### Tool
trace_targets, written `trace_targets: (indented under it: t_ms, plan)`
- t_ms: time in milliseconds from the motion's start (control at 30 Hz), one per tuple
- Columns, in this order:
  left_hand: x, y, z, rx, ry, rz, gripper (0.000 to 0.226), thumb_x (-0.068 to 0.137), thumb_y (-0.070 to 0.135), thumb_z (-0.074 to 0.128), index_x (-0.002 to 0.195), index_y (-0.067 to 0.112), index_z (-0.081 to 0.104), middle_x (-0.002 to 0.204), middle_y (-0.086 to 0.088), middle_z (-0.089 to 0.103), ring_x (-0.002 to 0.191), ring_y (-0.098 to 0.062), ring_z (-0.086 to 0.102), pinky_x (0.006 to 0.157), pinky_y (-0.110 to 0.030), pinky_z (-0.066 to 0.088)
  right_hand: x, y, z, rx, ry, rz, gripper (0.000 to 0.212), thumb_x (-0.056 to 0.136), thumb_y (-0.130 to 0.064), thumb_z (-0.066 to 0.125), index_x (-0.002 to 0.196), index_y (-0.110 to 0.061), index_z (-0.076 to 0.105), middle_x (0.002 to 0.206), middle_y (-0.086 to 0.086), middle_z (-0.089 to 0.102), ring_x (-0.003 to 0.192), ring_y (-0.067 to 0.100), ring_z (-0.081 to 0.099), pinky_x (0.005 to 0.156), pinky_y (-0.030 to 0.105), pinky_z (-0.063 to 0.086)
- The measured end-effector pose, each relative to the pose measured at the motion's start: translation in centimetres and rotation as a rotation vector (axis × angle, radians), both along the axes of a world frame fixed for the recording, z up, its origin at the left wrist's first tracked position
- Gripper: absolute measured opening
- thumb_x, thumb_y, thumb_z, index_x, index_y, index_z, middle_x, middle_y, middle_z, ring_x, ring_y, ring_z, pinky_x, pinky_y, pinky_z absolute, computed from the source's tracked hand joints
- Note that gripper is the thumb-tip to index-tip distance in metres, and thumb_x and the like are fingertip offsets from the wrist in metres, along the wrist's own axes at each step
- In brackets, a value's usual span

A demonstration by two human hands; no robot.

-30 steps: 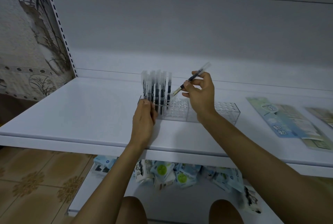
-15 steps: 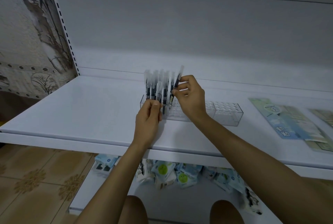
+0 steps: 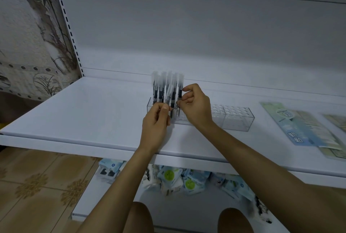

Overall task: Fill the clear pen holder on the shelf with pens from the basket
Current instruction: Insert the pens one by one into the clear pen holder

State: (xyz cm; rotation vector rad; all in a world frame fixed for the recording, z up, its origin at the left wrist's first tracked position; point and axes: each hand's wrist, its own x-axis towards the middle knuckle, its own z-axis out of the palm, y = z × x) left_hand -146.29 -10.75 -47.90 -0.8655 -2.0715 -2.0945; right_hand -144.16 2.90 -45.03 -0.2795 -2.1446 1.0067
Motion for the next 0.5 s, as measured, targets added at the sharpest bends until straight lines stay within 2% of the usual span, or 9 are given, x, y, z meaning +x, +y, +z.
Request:
trace_targets:
  t_ms: [167, 500]
  plan:
    - [0.06, 0.0, 0.03, -0.005, 0.002, -0.003, 0.026, 0.102, 0.022, 0.041, 0.087, 0.009, 0.058, 0.059, 0.008, 0.051, 0.055, -0.006, 0.045, 0.058, -0.02, 0.039, 0.08, 0.11, 0.12, -0.017, 0.022, 0.001, 0.032, 0.081, -0.015, 0.073, 0.106, -0.009, 0.055, 0.074, -0.008, 0.059, 0.066, 0.003, 0.059, 0.063, 0.017, 0.05]
    - [0.03, 0.01, -0.05, 0.006, 0.004, -0.009, 0.028, 0.102, 0.024, 0.04, 0.087, 0.008, 0.058, 0.061, 0.005, 0.051, 0.056, -0.007, 0.044, 0.057, -0.021, 0.039, 0.04, 0.13, 0.0, -0.021, 0.031, 0.003, 0.031, 0.08, -0.009, 0.073, 0.105, -0.008, 0.055, 0.073, -0.008, 0.059, 0.064, 0.002, 0.058, 0.062, 0.013, 0.048]
